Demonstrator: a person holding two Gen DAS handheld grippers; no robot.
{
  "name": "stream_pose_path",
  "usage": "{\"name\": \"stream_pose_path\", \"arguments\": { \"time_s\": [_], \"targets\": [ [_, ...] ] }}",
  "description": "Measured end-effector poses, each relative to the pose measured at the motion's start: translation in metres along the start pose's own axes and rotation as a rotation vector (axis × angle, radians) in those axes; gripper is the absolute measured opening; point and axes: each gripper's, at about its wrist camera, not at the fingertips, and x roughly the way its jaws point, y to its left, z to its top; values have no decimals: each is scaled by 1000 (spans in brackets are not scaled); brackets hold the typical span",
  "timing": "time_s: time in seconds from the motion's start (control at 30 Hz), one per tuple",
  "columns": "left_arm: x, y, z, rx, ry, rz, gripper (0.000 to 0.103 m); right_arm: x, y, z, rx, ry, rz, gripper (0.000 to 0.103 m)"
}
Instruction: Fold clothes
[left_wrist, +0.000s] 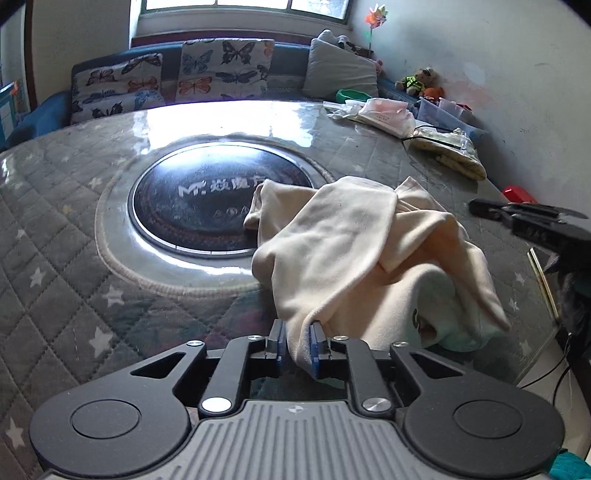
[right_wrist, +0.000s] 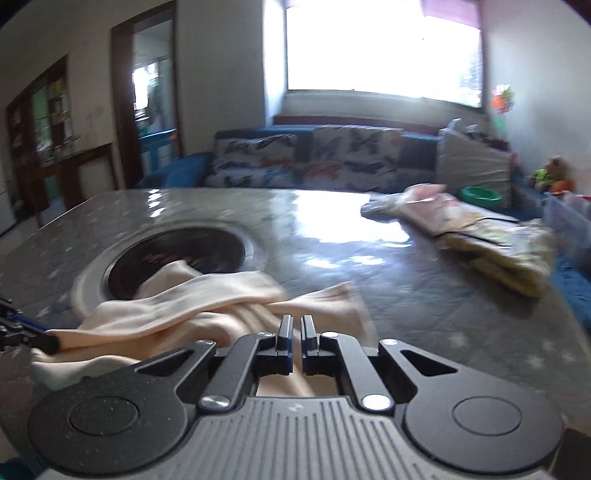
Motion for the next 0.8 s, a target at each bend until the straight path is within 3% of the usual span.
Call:
{"name": "stream_pose_path", "arguments": {
  "time_s": [0.03,0.1,0.13,0.23,0.33,0.57,0.8],
  "targets": [
    [-1,-1,2,10,-8,-2,23,-6,-10,0,19,-3,-39,3],
    [-1,-4,9,21,-20,-7,42,-16,-30,-2,55,-6,-110,3],
    [0,-6,13,29,-25,-9,44,-18,-36,-3,64,10,-110,3],
    [7,-15,29,66,-52,-12,44,-18,-42,-10,78,44,-71,8],
    [18,-15,48,64,-82,19,44,-10,-35,-11,86,43,-34,21],
    [57,22,93,-61,-87,107,44,33,-43,4,127,64,15,29],
    [107,41,122,-132,-12,41,44,82,-68,19,181,120,66,38]
  ]
}}
